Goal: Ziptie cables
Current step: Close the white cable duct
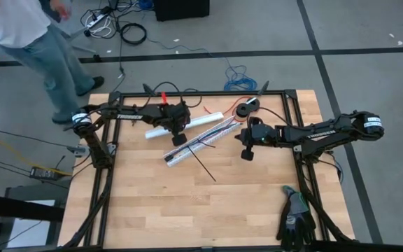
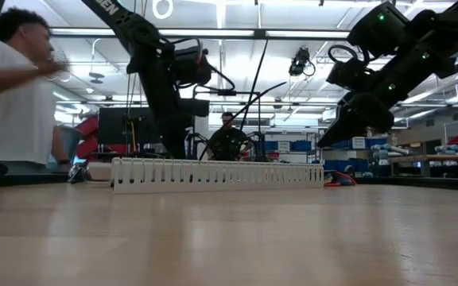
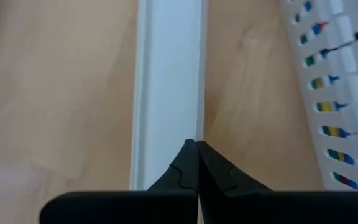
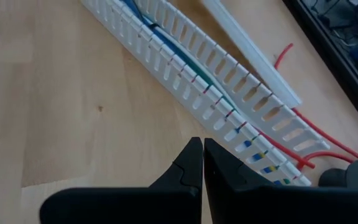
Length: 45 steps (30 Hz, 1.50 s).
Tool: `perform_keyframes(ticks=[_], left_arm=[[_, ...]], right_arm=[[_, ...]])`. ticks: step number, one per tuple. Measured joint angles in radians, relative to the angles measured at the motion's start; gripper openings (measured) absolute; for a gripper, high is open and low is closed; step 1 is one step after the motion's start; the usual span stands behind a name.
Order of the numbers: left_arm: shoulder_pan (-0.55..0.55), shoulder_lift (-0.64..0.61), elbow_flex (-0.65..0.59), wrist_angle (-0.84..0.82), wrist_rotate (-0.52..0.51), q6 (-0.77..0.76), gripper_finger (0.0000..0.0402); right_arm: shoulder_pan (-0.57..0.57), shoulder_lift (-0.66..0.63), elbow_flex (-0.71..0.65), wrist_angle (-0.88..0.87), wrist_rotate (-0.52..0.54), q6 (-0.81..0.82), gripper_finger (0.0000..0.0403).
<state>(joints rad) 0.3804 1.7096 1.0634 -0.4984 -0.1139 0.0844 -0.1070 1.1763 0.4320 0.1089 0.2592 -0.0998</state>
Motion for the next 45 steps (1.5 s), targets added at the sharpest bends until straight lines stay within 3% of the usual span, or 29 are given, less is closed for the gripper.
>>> perform_keyframes(ticks=[21, 32, 36, 45], left_arm=[[-0.090, -0.003, 0.160, -0.132, -0.109, -0.011, 0.0000], [-0.084, -0.003, 0.116, -0.116, -0.105, -0.010, 0.0000], [-0.073, -0.003, 0.073, -0.064, -0.078, -0.012, 0.0000], [-0.059, -0.003, 0.003, 0.014, -0.047, -0.009, 0.0000]], right_arm=[[-0.086, 0.000, 0.000, -0.064, -0.001, 0.001, 0.0004], [-0.143, 0.000, -0.115, 0.029, -0.146, 0.067, 0.0004], [-0.146, 0.000, -0.097, 0.032, -0.204, 0.080, 0.0004], [-0.189, 0.000, -0.004, 0.038, -0.204, 0.000, 0.0004]])
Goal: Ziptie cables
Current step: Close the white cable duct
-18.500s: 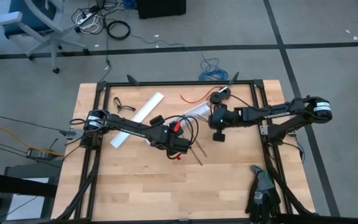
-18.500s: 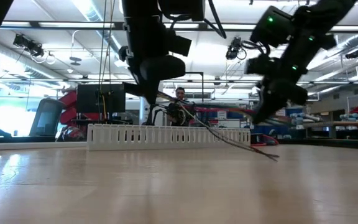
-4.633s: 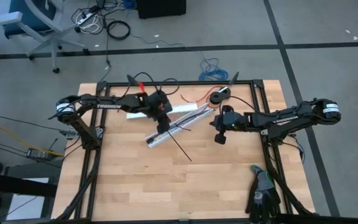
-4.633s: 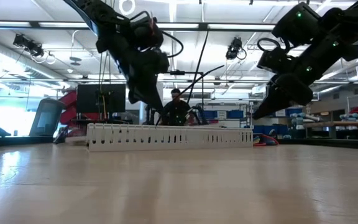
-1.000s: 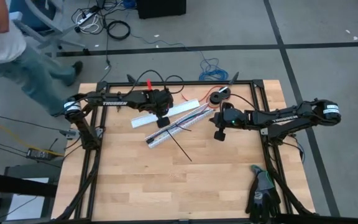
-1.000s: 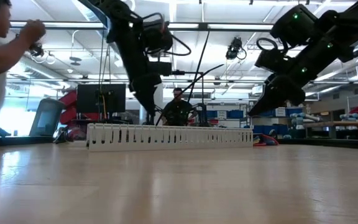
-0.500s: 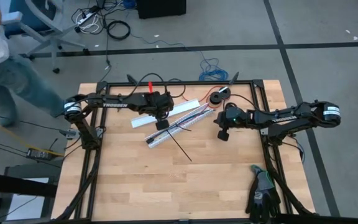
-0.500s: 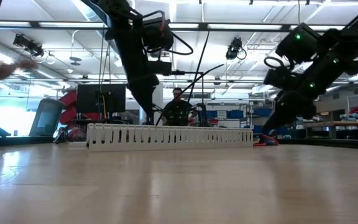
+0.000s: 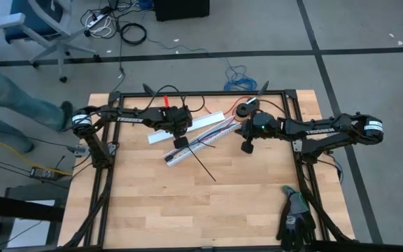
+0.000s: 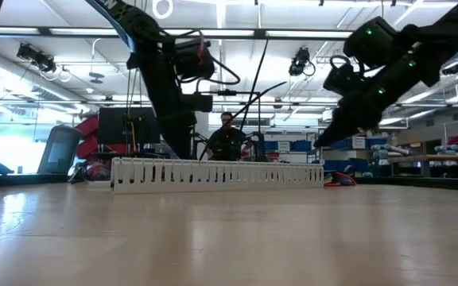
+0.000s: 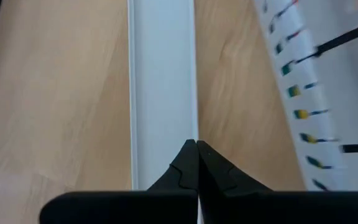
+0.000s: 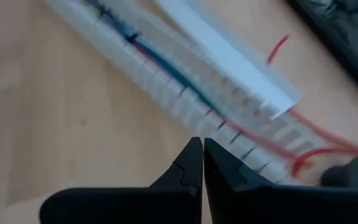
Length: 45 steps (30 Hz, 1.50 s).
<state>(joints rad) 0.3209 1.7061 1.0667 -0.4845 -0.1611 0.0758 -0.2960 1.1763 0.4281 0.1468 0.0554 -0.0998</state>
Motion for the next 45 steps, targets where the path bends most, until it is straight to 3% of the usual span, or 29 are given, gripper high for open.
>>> perform_keyframes(ticks=[4, 8, 16, 20, 24, 33, 45], left_arm=[[0.020, 0.000, -0.045, 0.072, 0.045, 0.001, 0.0000], [0.029, 0.000, -0.059, 0.097, 0.059, 0.003, 0.0000], [0.047, 0.000, -0.059, 0.124, 0.064, 0.037, 0.0000], [0.078, 0.000, -0.059, 0.128, 0.120, 0.082, 0.0000], [0.118, 0.000, -0.059, 0.143, 0.128, 0.124, 0.0000], [0.137, 0.000, -0.058, 0.144, 0.179, 0.133, 0.0000], [0.128, 0.000, -0.058, 0.101, 0.409, 0.194, 0.0000]], right_arm=[[-0.073, 0.000, 0.039, -0.002, -0.011, -0.038, 0.0001], [-0.179, 0.049, 0.113, -0.049, -0.106, -0.077, 0.0000], [-0.339, 0.366, 0.449, -0.249, -0.311, -0.178, 0.0000], [-0.373, 0.512, 0.602, -0.466, -0.354, -0.231, 0.0000], [-0.380, 0.589, 0.674, -0.608, -0.367, -0.270, 0.0000], [-0.302, 0.597, 0.672, -0.754, -0.434, -0.271, 0.0000], [-0.184, 0.596, 0.672, -0.656, -0.517, -0.197, 0.0000]])
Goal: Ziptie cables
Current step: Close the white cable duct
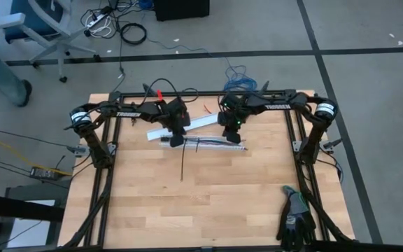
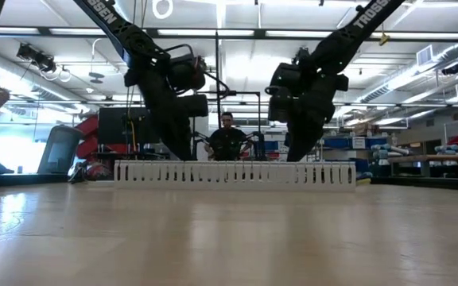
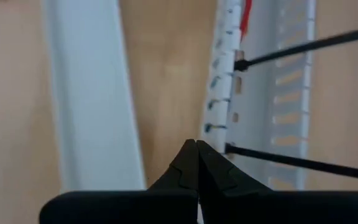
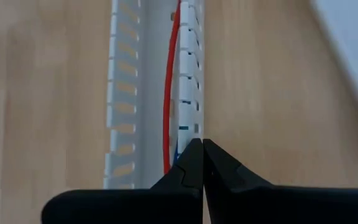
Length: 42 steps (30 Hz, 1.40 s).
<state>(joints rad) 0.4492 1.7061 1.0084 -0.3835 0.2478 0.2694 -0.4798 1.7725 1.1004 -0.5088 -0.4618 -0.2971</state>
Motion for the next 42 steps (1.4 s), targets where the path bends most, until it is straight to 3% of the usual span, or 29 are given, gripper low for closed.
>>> perform_keyframes(ticks=[10, 18, 24, 29, 34, 42], left_arm=[[-0.119, 0.000, 0.000, -0.110, 0.012, 0.017, 0.0000], [-0.170, 0.000, -0.004, -0.078, -0.118, -0.025, 0.0000], [-0.141, -0.029, -0.122, 0.067, -0.137, -0.085, 0.0000], [-0.112, -0.079, -0.216, 0.189, -0.142, -0.124, 0.0000], [-0.094, -0.088, -0.224, 0.320, -0.171, -0.119, 0.0003], [-0.065, -0.085, -0.224, 0.406, -0.284, -0.105, 0.0034]], right_arm=[[0.125, 0.000, 0.000, -0.002, 0.008, 0.101, 0.0000], [0.190, 0.000, 0.000, -0.005, 0.092, 0.114, 0.0000], [0.149, -0.029, -0.021, -0.017, 0.088, 0.093, 0.0000], [0.072, -0.163, -0.131, 0.054, 0.083, 0.094, 0.0000], [0.006, -0.269, -0.269, 0.251, 0.072, 0.142, 0.0000], [-0.007, -0.233, -0.342, 0.415, 0.036, 0.169, 0.0000]])
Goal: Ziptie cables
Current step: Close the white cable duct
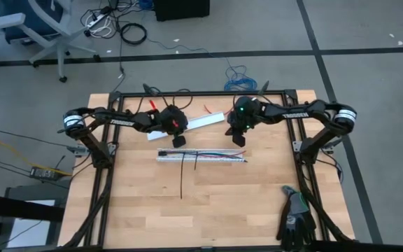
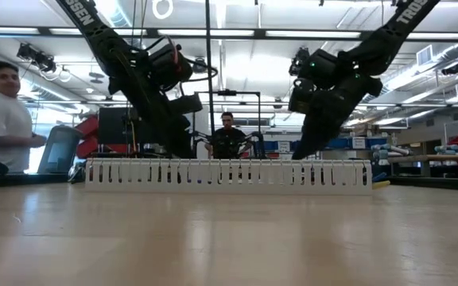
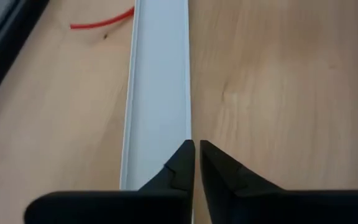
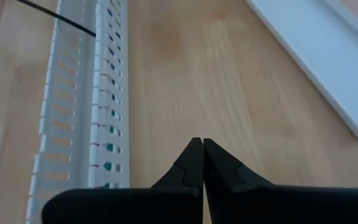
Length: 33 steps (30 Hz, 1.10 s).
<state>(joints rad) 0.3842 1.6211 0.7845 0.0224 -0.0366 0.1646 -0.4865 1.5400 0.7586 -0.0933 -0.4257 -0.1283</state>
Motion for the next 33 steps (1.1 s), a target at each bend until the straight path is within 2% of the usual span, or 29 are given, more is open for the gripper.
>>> perform_keyframes(ticks=[10, 13, 26, 33], left_arm=[[0.002, 0.001, 0.000, 0.040, 0.002, 0.011, 0.0115], [0.006, 0.002, 0.000, 0.040, -0.015, -0.036, 0.0129], [0.016, 0.094, 0.000, 0.050, -0.014, -0.042, 0.0132], [0.023, 0.144, 0.003, 0.067, -0.025, -0.038, 0.0117]], right_arm=[[-0.004, 0.044, 0.000, 0.122, -0.024, -0.049, 0.0000], [-0.004, 0.044, 0.000, 0.138, -0.030, -0.049, 0.0000], [-0.007, 0.044, 0.000, 0.149, -0.041, -0.058, 0.0000], [-0.006, 0.044, 0.000, 0.157, -0.041, -0.059, 0.0000]])
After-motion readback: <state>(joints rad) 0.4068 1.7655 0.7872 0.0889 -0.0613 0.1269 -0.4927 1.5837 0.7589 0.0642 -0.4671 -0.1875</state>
